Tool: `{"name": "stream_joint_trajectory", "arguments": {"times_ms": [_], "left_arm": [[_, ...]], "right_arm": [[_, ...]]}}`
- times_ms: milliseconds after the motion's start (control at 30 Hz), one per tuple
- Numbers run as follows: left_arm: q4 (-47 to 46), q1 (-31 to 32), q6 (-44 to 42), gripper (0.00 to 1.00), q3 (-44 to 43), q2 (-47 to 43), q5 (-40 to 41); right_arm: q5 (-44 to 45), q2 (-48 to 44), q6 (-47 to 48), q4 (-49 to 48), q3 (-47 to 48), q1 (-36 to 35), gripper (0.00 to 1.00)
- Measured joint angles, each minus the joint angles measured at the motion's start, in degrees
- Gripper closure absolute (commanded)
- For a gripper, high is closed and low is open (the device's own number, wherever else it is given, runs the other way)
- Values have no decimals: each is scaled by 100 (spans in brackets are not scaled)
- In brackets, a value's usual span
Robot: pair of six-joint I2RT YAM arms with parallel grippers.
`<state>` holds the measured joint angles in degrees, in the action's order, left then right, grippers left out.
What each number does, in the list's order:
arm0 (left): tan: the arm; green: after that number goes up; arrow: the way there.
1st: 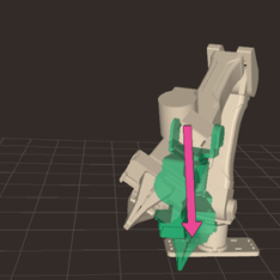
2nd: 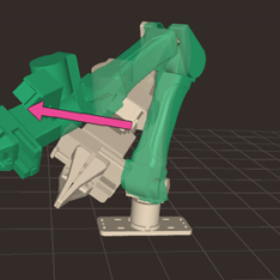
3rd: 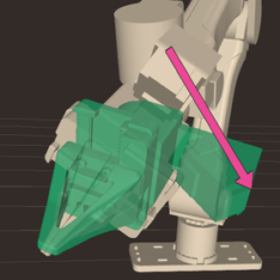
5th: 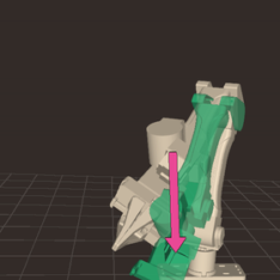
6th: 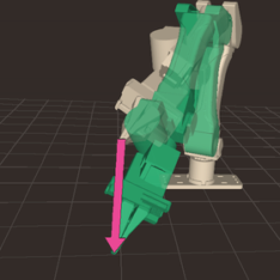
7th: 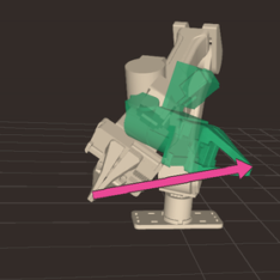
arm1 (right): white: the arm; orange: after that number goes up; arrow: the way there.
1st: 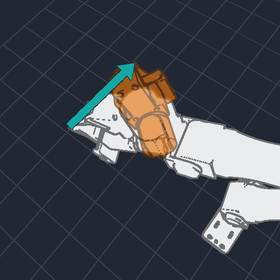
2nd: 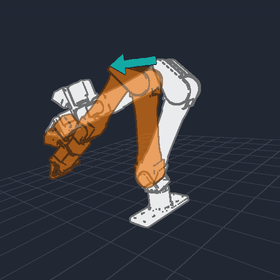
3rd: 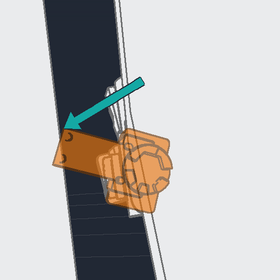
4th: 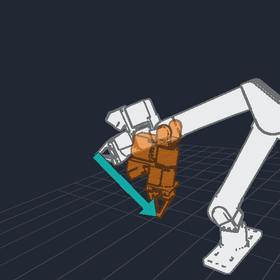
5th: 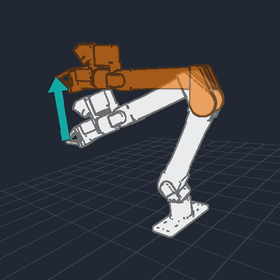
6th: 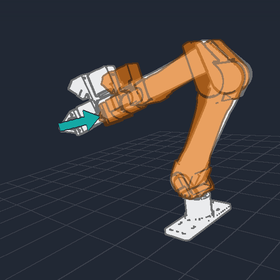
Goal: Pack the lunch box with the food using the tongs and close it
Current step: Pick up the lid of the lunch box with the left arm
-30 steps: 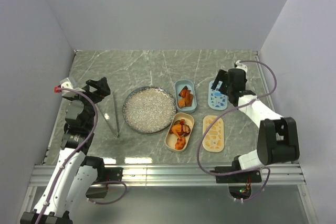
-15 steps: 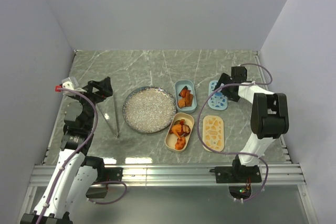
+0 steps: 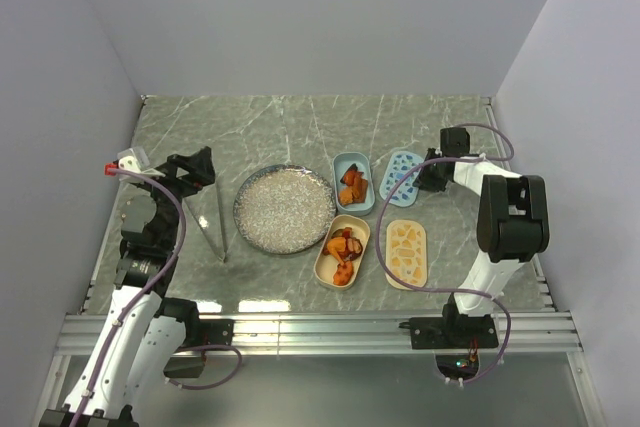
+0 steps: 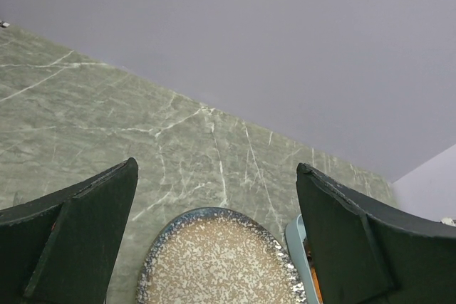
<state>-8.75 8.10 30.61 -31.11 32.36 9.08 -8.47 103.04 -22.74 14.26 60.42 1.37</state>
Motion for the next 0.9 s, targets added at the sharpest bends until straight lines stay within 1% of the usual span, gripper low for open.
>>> {"name": "stream_joint_trajectory", "arguments": {"times_ms": [33, 67, 133, 167, 200, 400, 467, 533, 567, 633, 667, 767, 833, 900], "left_arm": [[2, 0, 0, 0, 0, 0, -4], [0, 0, 0, 1, 0, 0, -7], [0, 0, 0, 1, 0, -2, -7], [-2, 0, 0, 1, 0, -2, -7], [-2, 0, 0, 1, 2, -4, -7], [-13, 0, 0, 1, 72, -2, -28], [-105, -2, 0, 1, 120, 24, -173], [-291, 0, 0, 1, 160, 157, -398], [-396, 0, 2, 0, 160, 271, -527], [-516, 0, 2, 1, 157, 529, -695], [-542, 0, 2, 1, 157, 640, -758], [-525, 0, 2, 1, 170, 833, -892], [-577, 0, 2, 1, 175, 815, -986], [-728, 13, 7, 1, 175, 833, -1126]], "right_arm": [[-48, 2, 20, -17, 0, 4, 78], [-76, 2, 22, -33, 2, 4, 84], [-144, 2, 26, -59, 2, 4, 91], [-170, 2, 35, -70, 2, 2, 97], [-184, 2, 33, -72, 4, 2, 100], [-262, -7, 76, -90, -42, 11, 100], [-282, -9, 76, -98, -92, 0, 100], [-302, -15, 74, -101, -131, -31, 93], [-308, -35, 74, -118, -157, -37, 85], [-323, -98, 87, -129, -203, -66, 74], [-317, -157, 83, -140, -227, -96, 58], [-251, -402, 92, -184, -271, -293, 33], [-184, -527, 107, -254, -269, -455, 28], [-87, -581, 131, -313, -254, -623, 27]]}}
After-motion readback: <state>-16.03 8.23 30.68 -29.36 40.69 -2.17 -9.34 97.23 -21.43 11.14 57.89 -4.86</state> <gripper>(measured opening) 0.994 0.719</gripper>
